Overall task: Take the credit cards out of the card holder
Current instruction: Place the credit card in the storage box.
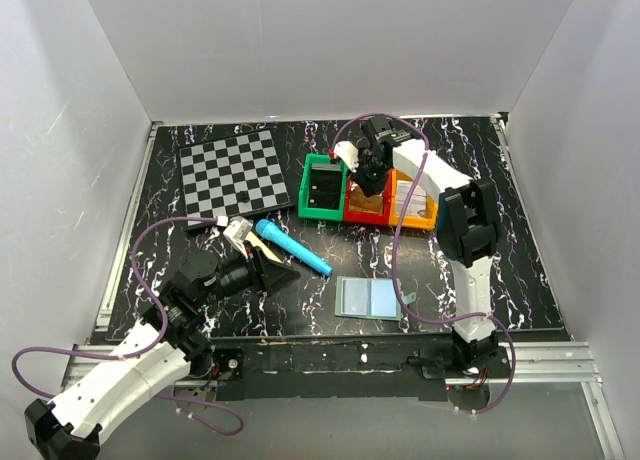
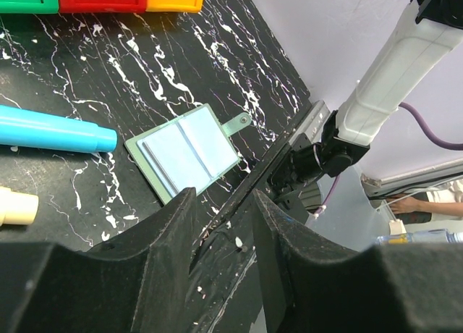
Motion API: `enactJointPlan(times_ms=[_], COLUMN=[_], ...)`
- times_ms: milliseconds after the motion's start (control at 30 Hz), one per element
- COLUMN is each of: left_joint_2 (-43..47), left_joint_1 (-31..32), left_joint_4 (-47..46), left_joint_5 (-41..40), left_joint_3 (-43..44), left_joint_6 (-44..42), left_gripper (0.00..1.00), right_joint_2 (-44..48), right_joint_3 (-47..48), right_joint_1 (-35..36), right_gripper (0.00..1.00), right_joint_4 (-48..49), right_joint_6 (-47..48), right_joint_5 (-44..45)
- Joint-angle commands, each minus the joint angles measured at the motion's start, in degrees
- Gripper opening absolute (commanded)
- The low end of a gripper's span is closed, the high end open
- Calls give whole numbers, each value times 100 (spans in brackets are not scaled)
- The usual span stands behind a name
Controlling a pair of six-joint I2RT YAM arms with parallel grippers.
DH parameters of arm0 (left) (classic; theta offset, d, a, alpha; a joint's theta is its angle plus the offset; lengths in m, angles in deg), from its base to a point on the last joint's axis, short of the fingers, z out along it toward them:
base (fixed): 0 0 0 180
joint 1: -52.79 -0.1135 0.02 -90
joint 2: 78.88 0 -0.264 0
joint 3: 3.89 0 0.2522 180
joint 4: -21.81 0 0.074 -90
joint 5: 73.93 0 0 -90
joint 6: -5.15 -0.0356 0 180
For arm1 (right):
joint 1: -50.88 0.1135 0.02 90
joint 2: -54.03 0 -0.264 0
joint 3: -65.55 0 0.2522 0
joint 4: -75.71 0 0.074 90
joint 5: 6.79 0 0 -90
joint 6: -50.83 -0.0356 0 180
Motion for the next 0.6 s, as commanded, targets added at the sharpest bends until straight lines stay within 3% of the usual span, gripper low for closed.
enactJointPlan(times_ms=[0, 133, 400, 500, 567], left_joint_2=[69, 87, 131, 140, 122], left_joint_1=[-26, -18, -26, -27, -27], left_joint_4=[71, 80, 141, 176, 159], left_joint_5=[-30, -30, -48, -74, -92], left_joint_3=[0, 9, 35, 53, 62], left_joint_6=[-16, -16, -16, -16, -25], left_gripper=[37, 37, 38, 39, 41], right_joint_2=[24, 59, 270, 550, 884], right_joint_3=[72, 89, 186, 396, 511], right_joint_1=[14, 14, 14, 6, 6], right_gripper=[16, 29, 35, 37, 46], right_joint_4=[211, 229, 474, 930, 1422], right_joint_6=[-92, -154, -390, -1056, -1889], right_joint_5=[175, 201, 376, 675, 929])
